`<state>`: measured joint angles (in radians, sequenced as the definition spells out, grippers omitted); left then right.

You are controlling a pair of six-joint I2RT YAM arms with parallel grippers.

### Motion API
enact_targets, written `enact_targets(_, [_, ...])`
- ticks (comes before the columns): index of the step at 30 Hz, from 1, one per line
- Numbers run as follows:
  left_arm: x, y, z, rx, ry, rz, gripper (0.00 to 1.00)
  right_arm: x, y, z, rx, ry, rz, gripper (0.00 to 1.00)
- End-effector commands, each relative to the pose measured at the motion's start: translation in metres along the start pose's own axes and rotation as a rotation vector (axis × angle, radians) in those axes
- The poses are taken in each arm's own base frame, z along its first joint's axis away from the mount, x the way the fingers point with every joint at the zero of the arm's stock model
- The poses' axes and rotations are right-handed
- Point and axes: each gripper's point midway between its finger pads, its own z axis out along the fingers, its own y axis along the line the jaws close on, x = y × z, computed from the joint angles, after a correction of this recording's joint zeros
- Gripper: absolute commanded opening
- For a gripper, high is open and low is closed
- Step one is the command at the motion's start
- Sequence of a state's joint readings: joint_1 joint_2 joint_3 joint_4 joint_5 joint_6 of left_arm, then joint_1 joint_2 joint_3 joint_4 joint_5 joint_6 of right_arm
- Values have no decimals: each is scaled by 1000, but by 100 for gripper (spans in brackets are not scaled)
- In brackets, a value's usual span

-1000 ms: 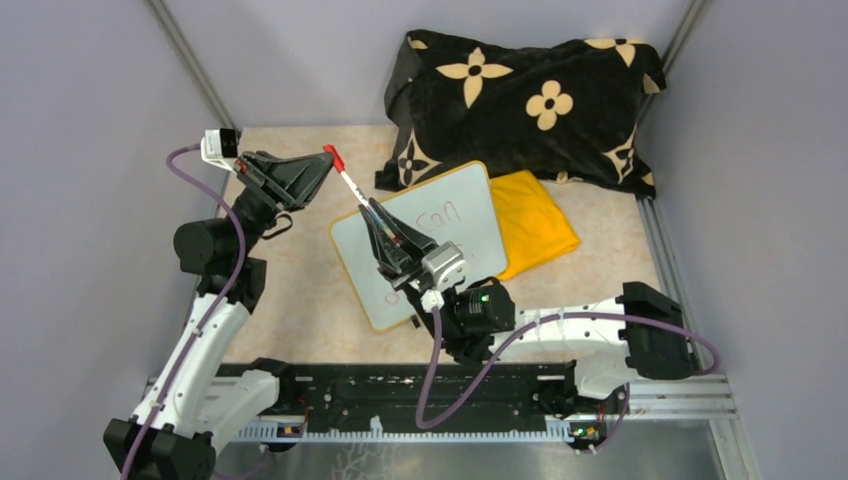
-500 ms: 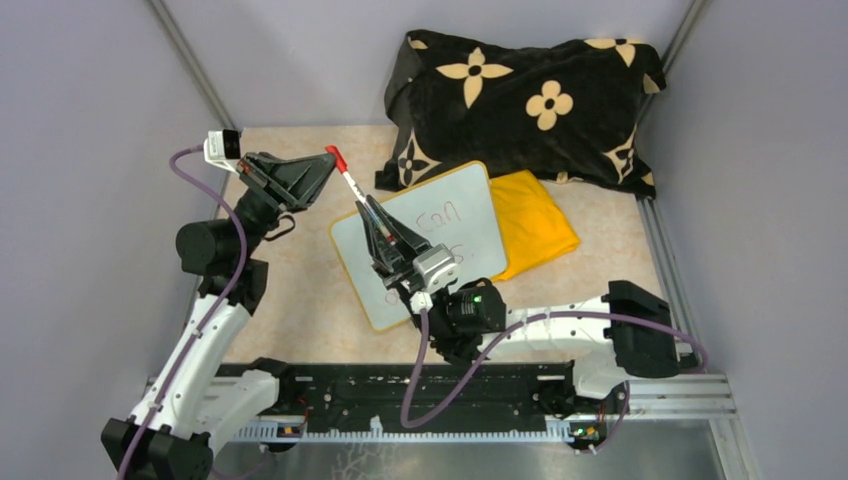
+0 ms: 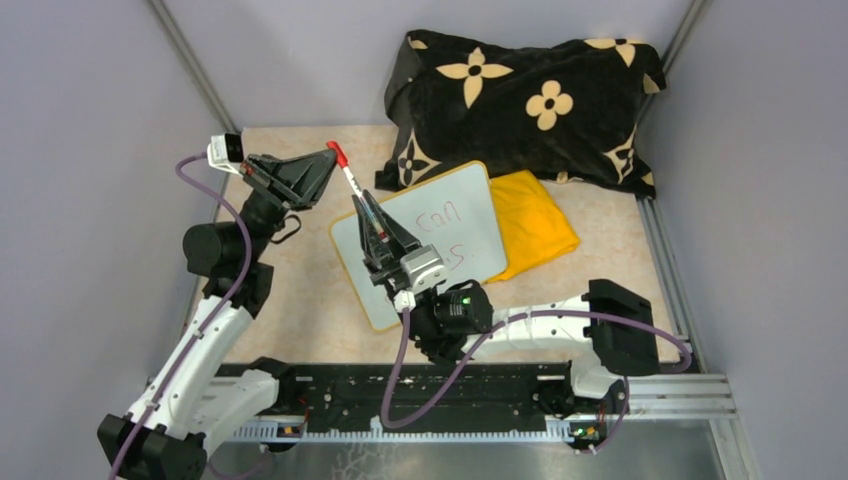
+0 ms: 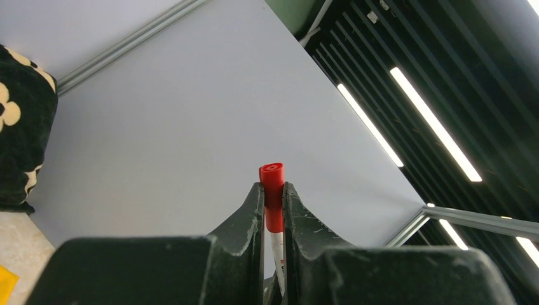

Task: Write a sentence on the whiteboard
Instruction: Close the whiteboard marker at the center of the board.

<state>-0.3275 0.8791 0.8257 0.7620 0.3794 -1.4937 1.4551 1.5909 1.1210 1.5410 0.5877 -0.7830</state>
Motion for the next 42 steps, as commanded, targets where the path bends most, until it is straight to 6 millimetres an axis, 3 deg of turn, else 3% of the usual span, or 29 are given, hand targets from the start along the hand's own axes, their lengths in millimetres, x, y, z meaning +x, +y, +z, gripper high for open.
enact_targets(1, [19,-9,-3,34,71,5,0,-39,-30,11,142,-124,121,0])
enact_targets(42, [70,-3,-13,46,208,14,0,-34,-25,12,129,-119,57,0])
